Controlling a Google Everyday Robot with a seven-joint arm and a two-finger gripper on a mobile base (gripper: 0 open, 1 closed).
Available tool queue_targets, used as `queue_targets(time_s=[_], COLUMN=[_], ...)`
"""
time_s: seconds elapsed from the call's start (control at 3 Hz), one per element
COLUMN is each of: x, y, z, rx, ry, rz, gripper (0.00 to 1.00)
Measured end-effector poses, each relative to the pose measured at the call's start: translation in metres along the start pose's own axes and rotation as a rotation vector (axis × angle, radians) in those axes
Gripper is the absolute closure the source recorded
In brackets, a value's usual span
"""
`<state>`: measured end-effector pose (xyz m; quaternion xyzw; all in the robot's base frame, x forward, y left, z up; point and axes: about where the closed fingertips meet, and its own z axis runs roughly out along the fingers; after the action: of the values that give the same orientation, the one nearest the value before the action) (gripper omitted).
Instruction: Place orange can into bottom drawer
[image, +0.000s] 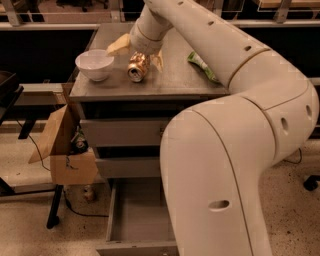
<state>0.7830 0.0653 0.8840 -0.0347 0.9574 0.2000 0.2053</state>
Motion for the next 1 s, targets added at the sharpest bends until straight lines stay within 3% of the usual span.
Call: queue_targets(time_s=[0.67, 1.0], x=[0.009, 0.003], y=[-0.045, -0.05], z=[0.023, 0.024], rx=[0.136, 0.18], ry=[-0.005, -0.043], rz=[0.11, 0.121], gripper=[0.0, 0.19])
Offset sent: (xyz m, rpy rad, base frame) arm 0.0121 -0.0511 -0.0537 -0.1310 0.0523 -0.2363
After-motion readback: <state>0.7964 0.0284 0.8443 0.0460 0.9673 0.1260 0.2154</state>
